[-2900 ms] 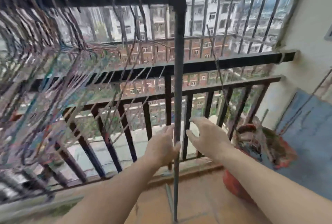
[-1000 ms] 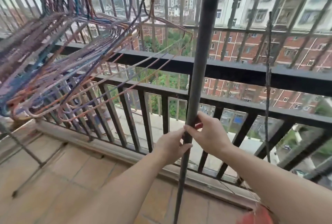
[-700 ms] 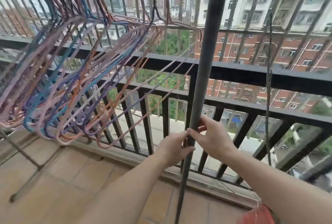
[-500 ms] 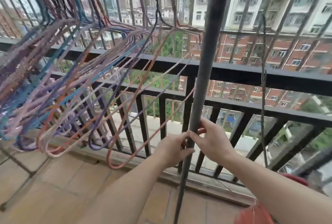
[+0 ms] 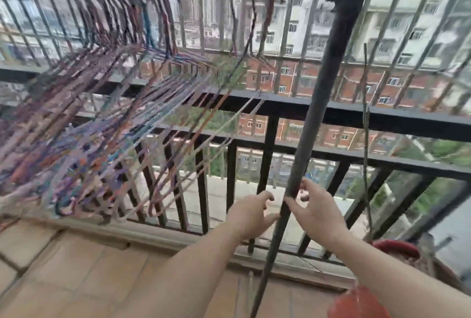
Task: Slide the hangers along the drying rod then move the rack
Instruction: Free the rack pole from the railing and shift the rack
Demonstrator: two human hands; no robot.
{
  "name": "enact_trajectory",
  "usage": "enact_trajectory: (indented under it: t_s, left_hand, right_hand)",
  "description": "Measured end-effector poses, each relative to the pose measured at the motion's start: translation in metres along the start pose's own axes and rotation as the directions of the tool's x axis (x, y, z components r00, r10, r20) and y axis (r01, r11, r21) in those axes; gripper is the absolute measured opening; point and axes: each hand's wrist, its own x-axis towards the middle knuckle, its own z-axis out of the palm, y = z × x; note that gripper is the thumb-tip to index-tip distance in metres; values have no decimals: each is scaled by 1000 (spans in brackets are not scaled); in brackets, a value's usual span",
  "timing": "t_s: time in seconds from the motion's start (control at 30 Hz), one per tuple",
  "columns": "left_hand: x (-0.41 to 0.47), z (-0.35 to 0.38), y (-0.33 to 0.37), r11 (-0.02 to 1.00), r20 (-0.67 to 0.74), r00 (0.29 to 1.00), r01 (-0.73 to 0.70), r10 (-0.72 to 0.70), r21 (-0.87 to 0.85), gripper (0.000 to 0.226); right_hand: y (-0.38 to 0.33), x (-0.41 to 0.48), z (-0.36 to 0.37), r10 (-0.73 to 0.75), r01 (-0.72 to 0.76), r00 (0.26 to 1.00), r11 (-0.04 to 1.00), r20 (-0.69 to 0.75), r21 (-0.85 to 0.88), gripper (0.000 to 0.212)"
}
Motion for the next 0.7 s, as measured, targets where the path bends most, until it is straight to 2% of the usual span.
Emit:
enact_trajectory:
  t_s: [0.07, 0.13, 0.23, 0.27, 0.37, 0.47, 0.57, 0.7]
  left_hand:
    - [-7, -11, -14, 1000, -24, 999, 27, -27, -12, 42]
    - [-16, -21, -29, 997, -38, 997, 71, -72, -27, 39]
    - [-34, -36, -45, 975, -49, 979, 192, -199, -113, 49]
    - [-42, -44, -47, 974, -63, 974, 210, -216, -89, 51]
    - [-80, -71, -56, 965, -71, 974, 225, -217, 136, 47]
    - [-125, -94, -78, 951, -81, 967, 251, -239, 182, 41]
    - [-162, -121, -101, 929, -146, 936, 339, -319, 149, 44]
    - [-199, -158, -129, 919, -236, 917, 363, -323, 152, 42]
  right_hand:
    - [-5, -16, 6, -3, 7, 986, 1000, -165, 27, 38]
    - [-14, -29, 13, -10, 25, 971, 998, -240, 61, 36]
    - [-33, -36, 22, -85, 92, 982, 995, -166, 39, 27]
    - [-42, -36, 25, -115, 120, 985, 992, -128, 31, 23]
    - [-72, -38, 33, -220, 220, 975, 975, 7, -3, 19]
    - [-100, -49, 54, -265, 264, 961, 964, 82, 23, 15]
    - [-129, -61, 78, -286, 282, 949, 958, 136, 48, 29]
    - [-176, -78, 103, -337, 333, 918, 941, 211, 53, 39]
